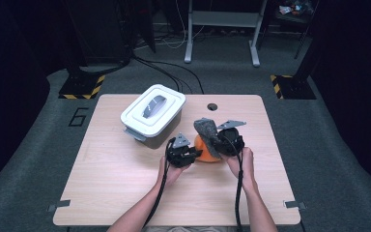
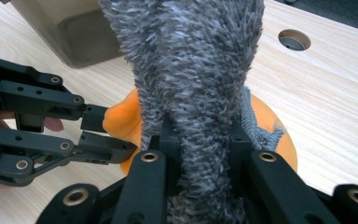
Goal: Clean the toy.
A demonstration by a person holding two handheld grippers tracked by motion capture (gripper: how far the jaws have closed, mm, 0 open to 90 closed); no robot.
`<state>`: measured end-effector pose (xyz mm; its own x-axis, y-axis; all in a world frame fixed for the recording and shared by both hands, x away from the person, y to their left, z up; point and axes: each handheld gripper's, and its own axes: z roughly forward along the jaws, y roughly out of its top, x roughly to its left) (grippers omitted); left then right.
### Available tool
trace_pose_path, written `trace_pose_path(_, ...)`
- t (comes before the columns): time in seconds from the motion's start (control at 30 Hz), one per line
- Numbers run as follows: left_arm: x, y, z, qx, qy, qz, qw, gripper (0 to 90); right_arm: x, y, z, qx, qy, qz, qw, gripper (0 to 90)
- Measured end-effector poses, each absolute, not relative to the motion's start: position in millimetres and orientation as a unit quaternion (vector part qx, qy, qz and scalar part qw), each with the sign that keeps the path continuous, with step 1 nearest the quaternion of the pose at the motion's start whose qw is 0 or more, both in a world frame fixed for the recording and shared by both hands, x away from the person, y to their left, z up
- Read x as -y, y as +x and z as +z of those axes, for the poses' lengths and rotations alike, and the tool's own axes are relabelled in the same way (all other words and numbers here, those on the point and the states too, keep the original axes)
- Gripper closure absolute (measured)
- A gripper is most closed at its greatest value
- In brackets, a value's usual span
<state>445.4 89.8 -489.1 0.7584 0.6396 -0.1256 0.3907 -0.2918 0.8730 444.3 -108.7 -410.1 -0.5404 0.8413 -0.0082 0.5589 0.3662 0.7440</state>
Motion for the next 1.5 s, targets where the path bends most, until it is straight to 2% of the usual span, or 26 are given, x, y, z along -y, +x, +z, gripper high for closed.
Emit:
trace_pose_path(0.3, -89, 445, -490, -0.328, 0.792, 0.136, 0.497, 76.6, 120, 446, -413, -0.790, 0.453, 0.352, 0.217, 74.9)
trace_pose_path(0.67, -91, 447, -491, -0.329, 0.792, 0.128, 0.498, 76.5, 160, 453, -432, -0.767, 0.507, 0.323, 0.224, 75.0)
trace_pose_path(1.17, -91, 449, -492, -0.328, 0.793, 0.126, 0.499, 76.5, 186, 475, -480, -0.759, 0.558, 0.285, 0.175, 75.0)
trace_pose_path(1.27, -92, 449, -492, -0.327, 0.795, 0.127, 0.495, 76.6, 189, 472, -475, -0.758, 0.556, 0.292, 0.177, 75.0)
trace_pose_path(1.5, -93, 448, -492, -0.334, 0.790, 0.124, 0.499, 76.6, 189, 451, -434, -0.751, 0.532, 0.336, 0.199, 75.0)
